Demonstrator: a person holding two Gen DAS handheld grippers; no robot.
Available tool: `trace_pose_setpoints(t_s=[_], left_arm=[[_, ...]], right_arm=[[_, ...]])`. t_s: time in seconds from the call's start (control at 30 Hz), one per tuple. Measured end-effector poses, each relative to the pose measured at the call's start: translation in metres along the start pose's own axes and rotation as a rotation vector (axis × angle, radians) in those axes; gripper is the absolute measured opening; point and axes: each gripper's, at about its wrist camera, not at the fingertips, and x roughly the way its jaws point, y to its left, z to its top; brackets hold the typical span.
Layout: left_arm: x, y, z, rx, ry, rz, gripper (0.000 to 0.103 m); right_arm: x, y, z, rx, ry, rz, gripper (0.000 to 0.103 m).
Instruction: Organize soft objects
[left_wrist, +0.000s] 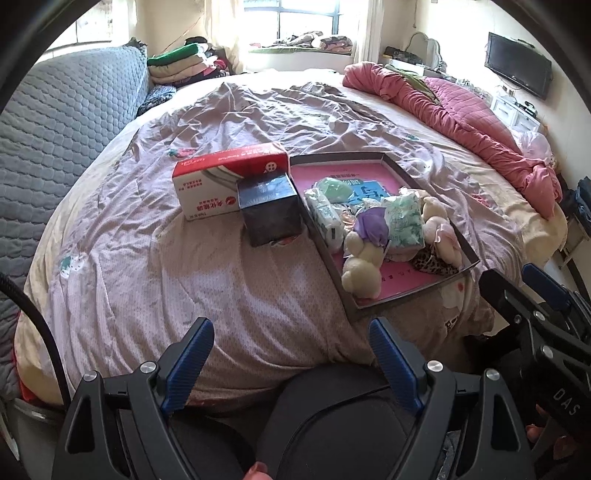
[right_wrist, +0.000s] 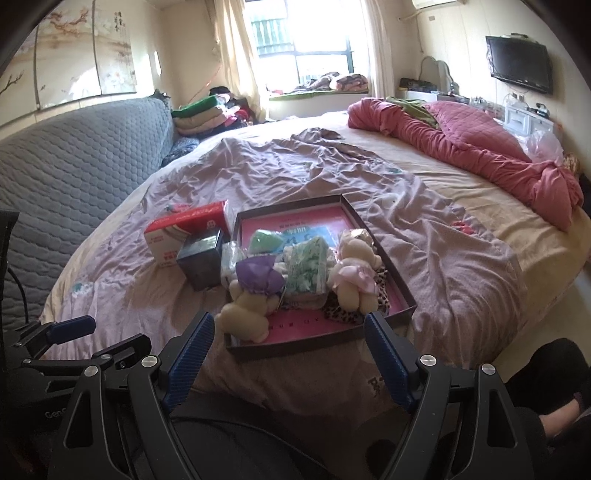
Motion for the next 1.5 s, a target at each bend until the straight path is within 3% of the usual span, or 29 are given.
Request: trace_pose_setpoints(t_s=[1.5], left_arm=[[0.005,0.003,-0.001,0.009,-0.002,0.018,0.086]], right_arm=[[0.008,0.01,-0.008,-0.048,0.016,0.003,0.084]])
